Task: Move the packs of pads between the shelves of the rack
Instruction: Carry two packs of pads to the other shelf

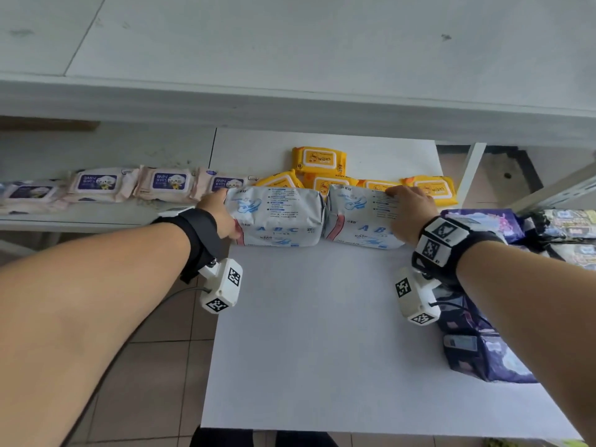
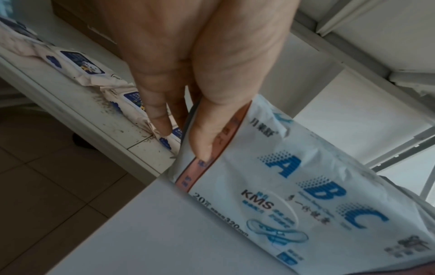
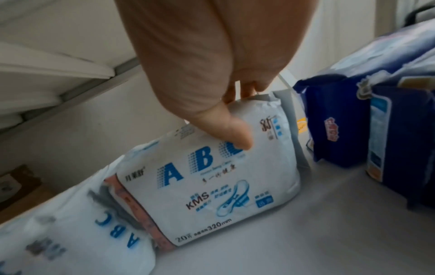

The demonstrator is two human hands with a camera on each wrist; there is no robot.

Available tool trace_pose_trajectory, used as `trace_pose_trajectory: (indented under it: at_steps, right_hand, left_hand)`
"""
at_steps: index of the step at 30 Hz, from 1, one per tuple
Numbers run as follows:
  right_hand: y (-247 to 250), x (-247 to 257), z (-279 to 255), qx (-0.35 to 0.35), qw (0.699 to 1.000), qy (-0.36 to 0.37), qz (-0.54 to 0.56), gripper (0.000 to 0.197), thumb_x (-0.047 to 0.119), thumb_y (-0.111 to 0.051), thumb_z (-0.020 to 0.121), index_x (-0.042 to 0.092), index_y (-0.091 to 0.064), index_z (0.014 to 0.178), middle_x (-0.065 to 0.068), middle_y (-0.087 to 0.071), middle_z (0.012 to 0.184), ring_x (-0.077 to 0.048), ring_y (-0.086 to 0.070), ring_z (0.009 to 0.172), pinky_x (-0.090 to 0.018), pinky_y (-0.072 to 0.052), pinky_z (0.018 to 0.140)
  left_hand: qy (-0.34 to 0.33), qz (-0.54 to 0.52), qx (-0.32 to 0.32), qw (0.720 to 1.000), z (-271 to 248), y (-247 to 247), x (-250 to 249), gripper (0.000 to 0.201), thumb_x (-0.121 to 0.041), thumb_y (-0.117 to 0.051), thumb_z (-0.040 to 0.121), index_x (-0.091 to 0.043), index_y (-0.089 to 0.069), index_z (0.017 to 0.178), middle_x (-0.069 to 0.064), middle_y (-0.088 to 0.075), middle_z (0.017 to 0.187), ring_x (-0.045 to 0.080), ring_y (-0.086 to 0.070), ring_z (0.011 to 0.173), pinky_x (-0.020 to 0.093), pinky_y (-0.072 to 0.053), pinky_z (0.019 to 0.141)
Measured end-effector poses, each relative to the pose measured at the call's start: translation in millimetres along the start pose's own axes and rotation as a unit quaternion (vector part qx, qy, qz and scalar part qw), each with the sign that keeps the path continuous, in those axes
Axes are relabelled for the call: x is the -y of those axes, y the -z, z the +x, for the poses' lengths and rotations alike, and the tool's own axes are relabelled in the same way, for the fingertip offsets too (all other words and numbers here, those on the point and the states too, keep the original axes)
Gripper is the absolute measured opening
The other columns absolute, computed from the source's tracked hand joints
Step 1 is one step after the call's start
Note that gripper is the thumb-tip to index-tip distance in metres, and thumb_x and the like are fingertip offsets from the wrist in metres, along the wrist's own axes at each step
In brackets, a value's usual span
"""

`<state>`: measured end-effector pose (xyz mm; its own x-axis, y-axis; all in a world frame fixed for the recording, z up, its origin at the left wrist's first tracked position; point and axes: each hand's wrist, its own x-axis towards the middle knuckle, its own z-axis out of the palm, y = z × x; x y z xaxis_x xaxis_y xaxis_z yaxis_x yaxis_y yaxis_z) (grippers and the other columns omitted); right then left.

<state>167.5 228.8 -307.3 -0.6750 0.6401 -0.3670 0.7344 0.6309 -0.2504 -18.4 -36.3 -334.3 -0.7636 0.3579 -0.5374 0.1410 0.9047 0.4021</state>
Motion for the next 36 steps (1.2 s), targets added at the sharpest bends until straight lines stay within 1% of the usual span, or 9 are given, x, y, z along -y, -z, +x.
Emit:
trace_pose_trajectory:
  at_steps: [7, 18, 21, 24, 25, 29, 32, 34, 36]
  right_hand:
    - [2.7, -4.2, -2.3, -0.014, 0.999, -0.041, 0.003, 0.056, -0.007, -0.055, 0.077, 0.018, -0.049, 0.126, -0.009, -0.047, 0.126, -0.031, -0.050, 0.113, -0.042, -0.046, 0.097]
    - [8.2, 3.8, -11.1, 0.010, 0.999, -0.049, 0.006, 0.060, -0.002, -0.057, 0.078, 0.018, -0.045, 0.133, -0.009, -0.044, 0.132, -0.029, -0.044, 0.122, -0.043, -0.043, 0.103]
    - [18.0, 18.3, -20.9, 0.019, 0.995, -0.051, 0.079, 0.059, 0.000, -0.056, 0.078, 0.019, -0.045, 0.133, -0.009, -0.047, 0.128, -0.027, -0.055, 0.105, -0.034, -0.052, 0.079]
    - [24.0, 36.5, -26.1, 0.025, 0.991, -0.039, 0.128, 0.054, 0.006, -0.060, 0.079, 0.021, -0.048, 0.130, -0.004, -0.056, 0.110, -0.014, -0.056, 0.075, -0.023, -0.040, 0.052]
    - [28.4, 45.4, -30.7, 0.025, 0.988, -0.031, 0.150, 0.053, 0.008, -0.061, 0.079, 0.022, -0.050, 0.129, -0.001, -0.056, 0.110, -0.011, -0.056, 0.074, -0.022, -0.042, 0.053]
    - [52.2, 86.5, -50.2, 0.038, 0.968, 0.019, 0.246, 0.047, 0.015, -0.071, 0.077, 0.018, -0.059, 0.122, -0.003, -0.064, 0.117, -0.020, -0.061, 0.104, -0.030, -0.050, 0.088]
    - [72.6, 121.0, -66.1, 0.055, 0.948, 0.060, 0.307, 0.038, 0.018, -0.072, 0.079, 0.017, -0.062, 0.116, -0.005, -0.069, 0.102, -0.022, -0.066, 0.098, -0.028, -0.050, 0.076]
    - [88.5, 146.3, -79.4, 0.058, 0.939, 0.096, 0.325, 0.033, 0.019, -0.071, 0.082, 0.016, -0.062, 0.113, -0.006, -0.068, 0.104, -0.021, -0.066, 0.096, -0.028, -0.050, 0.075]
    - [102.5, 174.2, -88.2, 0.051, 0.933, 0.125, 0.333, 0.030, 0.021, -0.070, 0.083, 0.016, -0.061, 0.111, -0.007, -0.068, 0.104, -0.017, -0.065, 0.091, -0.025, -0.051, 0.073]
  left_hand:
    - [0.018, 0.000, -0.020, 1.000, -0.7, -7.1, -6.6, 0.066, -0.003, -0.069, 0.079, -0.012, -0.038, 0.136, 0.013, -0.054, 0.130, 0.031, -0.055, 0.114, 0.034, -0.046, 0.092]
    - [0.070, -0.041, -0.039, 0.996, -12.5, -8.6, -23.8, 0.060, -0.001, -0.052, 0.089, -0.008, -0.029, 0.144, 0.014, -0.044, 0.140, 0.031, -0.047, 0.124, 0.033, -0.042, 0.097]
    - [0.080, -0.077, -0.048, 0.993, -29.6, -1.5, -33.4, 0.064, 0.000, -0.055, 0.089, -0.009, -0.025, 0.145, 0.013, -0.041, 0.143, 0.029, -0.045, 0.127, 0.032, -0.041, 0.097]
    - [0.081, -0.072, -0.040, 0.993, -41.2, 6.5, -43.6, 0.068, -0.009, -0.062, 0.088, -0.007, -0.024, 0.145, 0.013, -0.038, 0.144, 0.027, -0.042, 0.129, 0.031, -0.040, 0.099]
    - [0.074, -0.077, -0.038, 0.994, -47.2, 13.2, -45.5, 0.069, -0.012, -0.063, 0.087, -0.005, -0.026, 0.144, 0.013, -0.039, 0.144, 0.027, -0.043, 0.129, 0.031, -0.040, 0.100]
    - [0.030, -0.183, -0.065, 0.981, -73.1, 46.7, -48.2, 0.066, -0.015, -0.068, 0.083, -0.005, -0.040, 0.141, 0.011, -0.045, 0.143, 0.026, -0.048, 0.127, 0.028, -0.041, 0.104]
    - [0.010, -0.311, -0.095, 0.946, -100.4, 77.9, -46.3, 0.058, -0.009, -0.067, 0.083, -0.006, -0.047, 0.137, 0.013, -0.053, 0.134, 0.027, -0.059, 0.114, 0.040, -0.048, 0.099]
    - [-0.013, -0.352, -0.126, 0.927, -120.7, 101.9, -43.1, 0.052, -0.009, -0.065, 0.084, -0.008, -0.051, 0.134, 0.011, -0.060, 0.123, 0.021, -0.063, 0.094, 0.033, -0.052, 0.087]
    - [-0.037, -0.340, -0.171, 0.924, -134.9, 130.9, -34.2, 0.047, -0.015, -0.064, 0.086, -0.012, -0.053, 0.132, 0.006, -0.060, 0.123, 0.014, -0.058, 0.092, 0.024, -0.047, 0.083]
